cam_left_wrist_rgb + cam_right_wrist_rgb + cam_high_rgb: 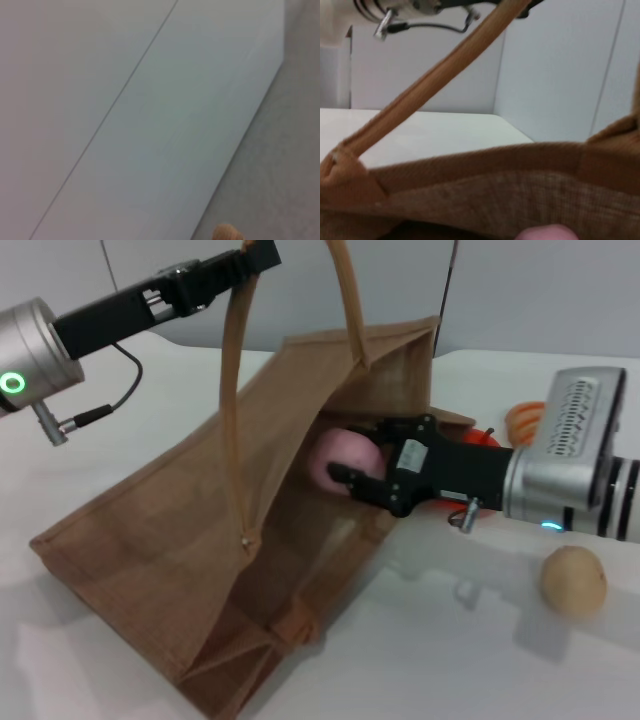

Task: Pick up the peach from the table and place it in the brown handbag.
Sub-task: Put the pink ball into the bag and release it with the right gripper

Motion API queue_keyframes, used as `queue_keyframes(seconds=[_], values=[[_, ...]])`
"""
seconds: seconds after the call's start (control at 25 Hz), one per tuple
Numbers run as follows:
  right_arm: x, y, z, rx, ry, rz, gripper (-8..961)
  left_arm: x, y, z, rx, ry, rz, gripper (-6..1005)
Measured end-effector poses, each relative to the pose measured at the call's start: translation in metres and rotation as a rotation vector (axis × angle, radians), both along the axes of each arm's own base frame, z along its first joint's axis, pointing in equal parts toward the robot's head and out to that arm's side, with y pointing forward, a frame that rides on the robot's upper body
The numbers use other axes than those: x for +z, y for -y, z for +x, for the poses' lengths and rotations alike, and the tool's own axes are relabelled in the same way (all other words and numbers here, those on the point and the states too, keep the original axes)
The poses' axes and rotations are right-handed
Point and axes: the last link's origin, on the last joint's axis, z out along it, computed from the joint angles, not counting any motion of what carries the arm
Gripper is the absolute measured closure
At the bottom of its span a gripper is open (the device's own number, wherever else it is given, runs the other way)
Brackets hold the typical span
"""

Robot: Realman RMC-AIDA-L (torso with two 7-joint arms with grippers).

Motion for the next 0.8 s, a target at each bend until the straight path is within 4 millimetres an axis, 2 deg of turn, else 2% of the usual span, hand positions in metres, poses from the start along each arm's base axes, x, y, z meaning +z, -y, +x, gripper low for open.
queue_keyframes(seconds=[0.16, 0.4, 0.64, 0.8], values=[[-0.009, 0.001, -0.010, 0.044, 0.030, -0.017, 471, 0.002, 0.001, 0.001, -0.007, 0.012, -0.005, 744], [-0.030, -0.006, -0.021, 0.065, 0.163, 0.025, 473, 0.005, 0.003, 0.009, -0.047, 0.038, -0.022, 739], [-0.037, -0.010, -0.024, 0.073, 0.229, 0.053, 474, 0.014, 0.006, 0.009, -0.067, 0.077, -0.004, 733], [-0.038, -0.007, -0.025, 0.095, 0.222, 0.047, 475, 0.023, 0.009, 0.000, -0.046, 0.098, 0.022, 730]])
